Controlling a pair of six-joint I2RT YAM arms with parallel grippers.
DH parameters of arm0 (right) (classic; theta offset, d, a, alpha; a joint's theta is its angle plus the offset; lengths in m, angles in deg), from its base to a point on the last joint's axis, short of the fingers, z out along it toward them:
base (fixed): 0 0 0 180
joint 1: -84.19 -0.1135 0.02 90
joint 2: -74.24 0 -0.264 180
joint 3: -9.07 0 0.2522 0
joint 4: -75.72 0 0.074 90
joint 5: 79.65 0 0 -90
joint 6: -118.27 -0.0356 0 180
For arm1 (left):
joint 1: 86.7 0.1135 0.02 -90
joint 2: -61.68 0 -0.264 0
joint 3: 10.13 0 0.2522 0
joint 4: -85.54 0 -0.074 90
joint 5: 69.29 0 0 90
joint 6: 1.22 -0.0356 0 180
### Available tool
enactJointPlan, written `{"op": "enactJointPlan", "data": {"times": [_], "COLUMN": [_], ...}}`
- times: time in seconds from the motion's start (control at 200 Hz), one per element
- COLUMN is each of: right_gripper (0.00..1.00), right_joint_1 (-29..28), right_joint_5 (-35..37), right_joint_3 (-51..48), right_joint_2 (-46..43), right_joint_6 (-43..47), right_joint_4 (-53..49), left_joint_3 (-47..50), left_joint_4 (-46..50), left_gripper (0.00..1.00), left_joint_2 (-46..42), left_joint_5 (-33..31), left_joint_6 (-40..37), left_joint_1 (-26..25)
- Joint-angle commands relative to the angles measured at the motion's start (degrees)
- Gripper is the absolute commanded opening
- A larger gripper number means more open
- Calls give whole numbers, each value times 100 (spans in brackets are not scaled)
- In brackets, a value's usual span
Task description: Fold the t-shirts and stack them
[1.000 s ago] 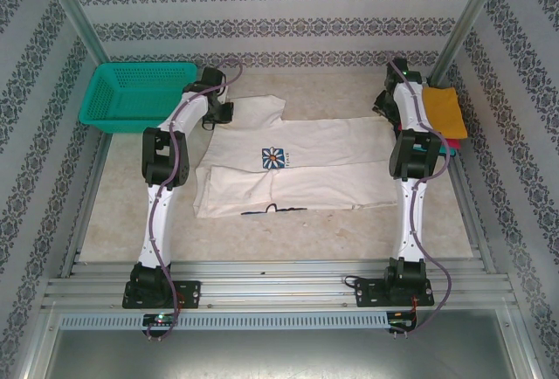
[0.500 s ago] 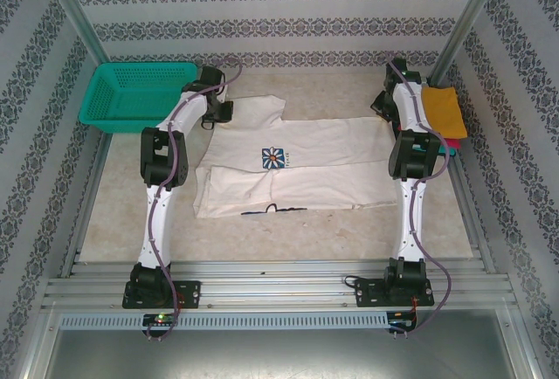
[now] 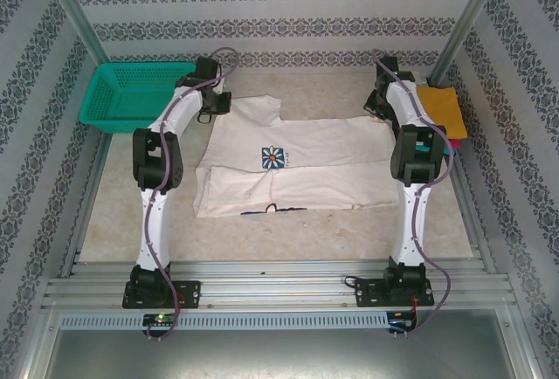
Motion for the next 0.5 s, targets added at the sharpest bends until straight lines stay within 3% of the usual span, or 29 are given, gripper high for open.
{"op": "enactJointPlan", "data": {"times": [0.0,0.495], "right_gripper": [0,0], "right_joint_1": [43,259], "right_joint_5": [233,-318], "right_joint_3": [-457,-2648], "right_joint_2": [-586,-2121], "right_joint_6": [141,309], "right_joint_4": [507,1556], "left_joint_3": [233,2558], "left_joint_4": [-300,-1074], "left_gripper": [0,0], "left_joint_2": [-512,-2311], "left_joint_5": [55,-41], "left_joint_6": [98,347], "left_joint_1": [59,63]}}
